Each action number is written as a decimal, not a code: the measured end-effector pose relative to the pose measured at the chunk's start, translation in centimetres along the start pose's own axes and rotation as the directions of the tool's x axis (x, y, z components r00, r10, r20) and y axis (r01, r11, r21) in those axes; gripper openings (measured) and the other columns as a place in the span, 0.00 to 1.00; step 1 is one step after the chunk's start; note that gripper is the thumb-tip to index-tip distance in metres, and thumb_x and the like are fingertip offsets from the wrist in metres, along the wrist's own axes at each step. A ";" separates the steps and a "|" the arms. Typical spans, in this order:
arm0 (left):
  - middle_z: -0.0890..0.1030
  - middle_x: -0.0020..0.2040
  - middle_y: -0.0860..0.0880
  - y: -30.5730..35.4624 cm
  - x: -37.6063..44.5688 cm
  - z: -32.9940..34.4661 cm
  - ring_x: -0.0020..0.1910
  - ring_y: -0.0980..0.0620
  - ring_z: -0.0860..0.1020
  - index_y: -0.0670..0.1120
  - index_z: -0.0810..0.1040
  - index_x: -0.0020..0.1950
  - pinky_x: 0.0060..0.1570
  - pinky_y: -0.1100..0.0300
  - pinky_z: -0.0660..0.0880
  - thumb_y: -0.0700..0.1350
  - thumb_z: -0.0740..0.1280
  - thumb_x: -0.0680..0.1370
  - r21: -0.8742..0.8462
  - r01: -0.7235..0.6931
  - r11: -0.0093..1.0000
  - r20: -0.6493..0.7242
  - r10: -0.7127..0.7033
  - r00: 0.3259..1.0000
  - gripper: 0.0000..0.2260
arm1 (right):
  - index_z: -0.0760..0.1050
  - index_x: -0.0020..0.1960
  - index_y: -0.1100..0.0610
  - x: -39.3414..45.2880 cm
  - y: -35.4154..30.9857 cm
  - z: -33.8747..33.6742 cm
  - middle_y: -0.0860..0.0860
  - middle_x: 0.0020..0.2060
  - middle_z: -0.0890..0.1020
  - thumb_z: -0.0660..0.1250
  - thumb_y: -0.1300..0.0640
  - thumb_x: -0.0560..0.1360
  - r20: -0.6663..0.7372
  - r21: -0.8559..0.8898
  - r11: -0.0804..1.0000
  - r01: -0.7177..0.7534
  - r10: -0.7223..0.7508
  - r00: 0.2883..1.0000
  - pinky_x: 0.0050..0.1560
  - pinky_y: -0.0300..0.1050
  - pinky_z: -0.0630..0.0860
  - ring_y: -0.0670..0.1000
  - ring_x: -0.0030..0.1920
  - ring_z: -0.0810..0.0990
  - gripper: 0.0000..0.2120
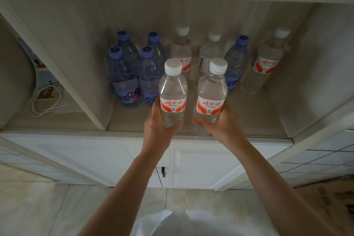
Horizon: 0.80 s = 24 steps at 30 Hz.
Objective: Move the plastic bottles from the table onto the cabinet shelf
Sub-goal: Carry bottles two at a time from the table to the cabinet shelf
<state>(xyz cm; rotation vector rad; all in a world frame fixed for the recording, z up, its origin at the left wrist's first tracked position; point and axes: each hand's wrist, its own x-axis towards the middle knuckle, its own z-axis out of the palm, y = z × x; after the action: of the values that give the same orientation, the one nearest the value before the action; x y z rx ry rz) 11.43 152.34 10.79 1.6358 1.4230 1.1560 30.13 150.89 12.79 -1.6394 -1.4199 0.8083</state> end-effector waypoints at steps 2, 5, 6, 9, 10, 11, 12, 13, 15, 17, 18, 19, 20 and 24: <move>0.80 0.59 0.54 0.1 -0.1 0.4 0.56 0.55 0.80 0.52 0.66 0.71 0.53 0.61 0.79 0.46 0.78 0.69 -0.012 -0.003 1.000 -0.026 0.003 1.000 0.34 | 0.69 0.65 0.56 -0.3 0.2 -0.1 0.46 0.53 0.79 0.80 0.51 0.63 -0.017 -0.014 1.000 -0.003 0.003 1.000 0.41 0.21 0.72 0.44 0.51 0.78 0.35; 0.80 0.60 0.53 0.2 0.3 1.2 0.57 0.55 0.79 0.51 0.65 0.72 0.54 0.58 0.79 0.47 0.77 0.70 -0.017 -0.031 0.999 -0.048 0.030 0.998 0.34 | 0.67 0.67 0.57 -0.4 0.0 0.1 0.44 0.52 0.78 0.79 0.54 0.64 -0.063 -0.027 0.999 0.028 -0.030 0.998 0.41 0.16 0.68 0.42 0.50 0.76 0.36; 0.80 0.60 0.53 0.3 0.5 1.5 0.58 0.55 0.79 0.51 0.65 0.72 0.55 0.59 0.79 0.47 0.77 0.70 -0.015 -0.042 0.999 -0.051 0.041 0.998 0.34 | 0.66 0.67 0.56 -0.2 0.1 0.3 0.44 0.52 0.78 0.79 0.53 0.64 -0.075 -0.028 0.999 0.032 -0.034 0.997 0.42 0.15 0.67 0.42 0.51 0.76 0.37; 0.79 0.62 0.51 0.5 1.3 2.5 0.59 0.54 0.78 0.49 0.64 0.73 0.56 0.62 0.76 0.45 0.76 0.71 -0.021 -0.047 0.999 -0.063 0.046 0.997 0.34 | 0.65 0.69 0.55 0.9 -0.4 0.5 0.46 0.57 0.80 0.79 0.52 0.64 -0.104 -0.024 0.999 0.049 -0.051 0.993 0.44 0.18 0.69 0.42 0.53 0.76 0.38; 0.78 0.63 0.50 0.6 1.7 2.8 0.60 0.54 0.77 0.49 0.64 0.73 0.58 0.62 0.76 0.44 0.76 0.71 -0.026 -0.046 0.999 -0.063 0.044 0.997 0.35 | 0.64 0.69 0.55 1.4 -0.4 0.6 0.47 0.59 0.79 0.79 0.52 0.65 -0.111 -0.022 0.998 0.050 -0.053 0.992 0.48 0.22 0.70 0.43 0.55 0.77 0.39; 0.78 0.64 0.50 0.6 2.1 3.1 0.62 0.53 0.77 0.48 0.63 0.74 0.59 0.60 0.76 0.43 0.76 0.71 -0.037 -0.041 0.998 -0.058 0.039 0.998 0.35 | 0.64 0.70 0.55 1.9 -0.6 0.6 0.49 0.61 0.79 0.79 0.52 0.65 -0.116 -0.014 0.998 0.057 -0.058 0.991 0.53 0.28 0.72 0.45 0.57 0.78 0.39; 0.77 0.65 0.49 0.6 2.5 3.5 0.63 0.53 0.76 0.48 0.62 0.75 0.61 0.58 0.76 0.42 0.76 0.71 -0.048 -0.033 0.998 -0.052 0.031 0.998 0.36 | 0.63 0.71 0.55 2.5 -0.5 0.6 0.50 0.62 0.78 0.79 0.52 0.65 -0.121 -0.010 0.998 0.064 -0.064 0.991 0.57 0.34 0.74 0.47 0.60 0.77 0.40; 0.76 0.66 0.48 0.6 2.9 3.8 0.64 0.52 0.75 0.48 0.61 0.75 0.62 0.55 0.75 0.42 0.76 0.71 -0.052 -0.022 0.998 -0.049 0.020 0.999 0.37 | 0.62 0.72 0.56 3.1 -0.5 0.6 0.51 0.64 0.77 0.79 0.52 0.65 -0.125 -0.010 0.998 0.066 -0.067 0.990 0.59 0.38 0.73 0.49 0.62 0.77 0.41; 0.74 0.68 0.47 0.7 3.8 4.4 0.66 0.50 0.74 0.48 0.59 0.76 0.64 0.51 0.74 0.42 0.75 0.72 -0.042 -0.004 0.999 -0.046 0.002 0.999 0.38 | 0.60 0.73 0.57 4.3 -0.3 0.7 0.53 0.66 0.76 0.78 0.52 0.66 -0.136 -0.033 0.998 0.057 -0.061 0.989 0.64 0.45 0.73 0.52 0.65 0.75 0.42; 0.72 0.70 0.46 0.8 4.6 4.9 0.68 0.49 0.72 0.47 0.57 0.76 0.65 0.49 0.73 0.42 0.74 0.72 -0.039 0.007 0.999 -0.033 -0.008 0.999 0.38 | 0.60 0.72 0.58 5.3 -0.1 0.8 0.54 0.66 0.75 0.78 0.51 0.66 -0.149 -0.050 0.998 0.044 -0.051 0.987 0.65 0.52 0.74 0.55 0.66 0.75 0.43; 0.70 0.71 0.46 0.8 5.0 5.1 0.69 0.48 0.71 0.48 0.56 0.77 0.65 0.48 0.72 0.41 0.73 0.72 -0.039 0.013 0.999 -0.028 -0.014 1.000 0.38 | 0.59 0.72 0.58 5.7 -0.1 0.8 0.54 0.66 0.74 0.78 0.50 0.66 -0.149 -0.051 0.998 0.037 -0.044 0.988 0.65 0.53 0.73 0.55 0.66 0.74 0.43; 0.69 0.72 0.46 0.8 5.3 5.3 0.70 0.48 0.70 0.48 0.55 0.77 0.66 0.48 0.72 0.40 0.73 0.72 -0.036 0.019 0.999 -0.026 -0.020 0.999 0.39 | 0.59 0.73 0.58 6.1 0.0 0.8 0.55 0.67 0.74 0.78 0.49 0.65 -0.151 -0.046 0.998 0.042 -0.048 0.987 0.66 0.54 0.73 0.55 0.66 0.74 0.43; 0.68 0.73 0.46 0.8 5.5 5.4 0.71 0.48 0.69 0.48 0.54 0.77 0.67 0.49 0.71 0.39 0.73 0.72 -0.030 0.024 0.999 -0.027 -0.025 0.999 0.39 | 0.59 0.72 0.57 6.4 0.0 0.9 0.55 0.67 0.73 0.78 0.47 0.65 -0.159 -0.040 0.998 0.041 -0.047 0.986 0.66 0.55 0.73 0.55 0.67 0.73 0.44; 0.66 0.75 0.46 0.7 6.3 5.7 0.73 0.48 0.66 0.47 0.52 0.78 0.69 0.49 0.69 0.38 0.73 0.72 -0.004 0.035 0.999 -0.041 -0.035 0.999 0.41 | 0.60 0.72 0.56 7.2 0.4 1.0 0.55 0.66 0.73 0.77 0.46 0.64 -0.167 -0.023 1.000 0.020 -0.023 0.986 0.65 0.57 0.73 0.55 0.66 0.73 0.43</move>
<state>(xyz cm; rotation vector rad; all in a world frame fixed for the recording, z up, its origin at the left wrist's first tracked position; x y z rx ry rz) 17.00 158.79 10.43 1.5868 1.4693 1.1773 30.67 158.12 12.24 -1.6645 -1.3301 0.6294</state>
